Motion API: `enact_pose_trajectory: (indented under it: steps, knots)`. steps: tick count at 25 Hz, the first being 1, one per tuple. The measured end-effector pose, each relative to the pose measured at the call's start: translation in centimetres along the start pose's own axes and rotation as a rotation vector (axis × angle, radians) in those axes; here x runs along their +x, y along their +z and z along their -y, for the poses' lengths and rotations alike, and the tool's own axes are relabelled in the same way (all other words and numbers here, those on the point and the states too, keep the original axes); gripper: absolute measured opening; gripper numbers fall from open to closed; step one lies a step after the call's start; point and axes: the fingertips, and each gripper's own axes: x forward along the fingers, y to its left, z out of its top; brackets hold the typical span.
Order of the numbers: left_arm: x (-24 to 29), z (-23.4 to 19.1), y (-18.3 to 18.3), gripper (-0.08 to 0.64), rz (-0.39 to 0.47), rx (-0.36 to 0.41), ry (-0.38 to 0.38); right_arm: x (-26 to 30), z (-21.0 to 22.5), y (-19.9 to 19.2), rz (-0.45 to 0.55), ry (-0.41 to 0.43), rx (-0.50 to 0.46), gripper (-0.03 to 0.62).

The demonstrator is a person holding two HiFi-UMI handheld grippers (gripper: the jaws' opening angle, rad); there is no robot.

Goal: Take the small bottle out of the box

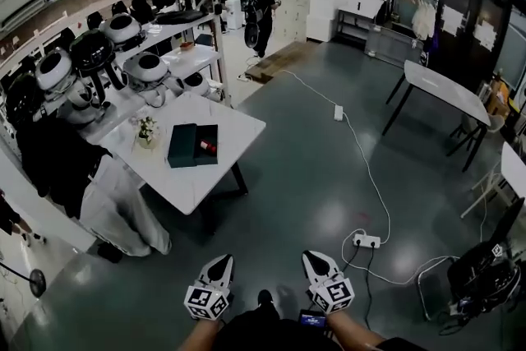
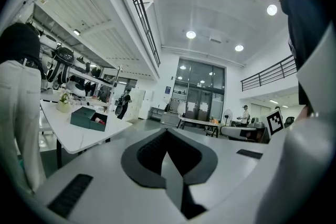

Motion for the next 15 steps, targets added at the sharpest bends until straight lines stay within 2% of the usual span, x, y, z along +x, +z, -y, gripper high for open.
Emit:
enact_pose_trajectory:
  steps: [7, 15]
  knots:
    - [5.9, -4.5, 2.8, 0.012, 0.045, -0.043, 0.027, 8.7, 2.8, 3.1, -0.005, 0.081, -0.021, 0.038]
    - [14.1, -9.5, 3.4, 0.012, 0.046, -0.056, 0.043, 16.3, 8.1, 5.5, 0.032, 0.070, -0.044, 0.038]
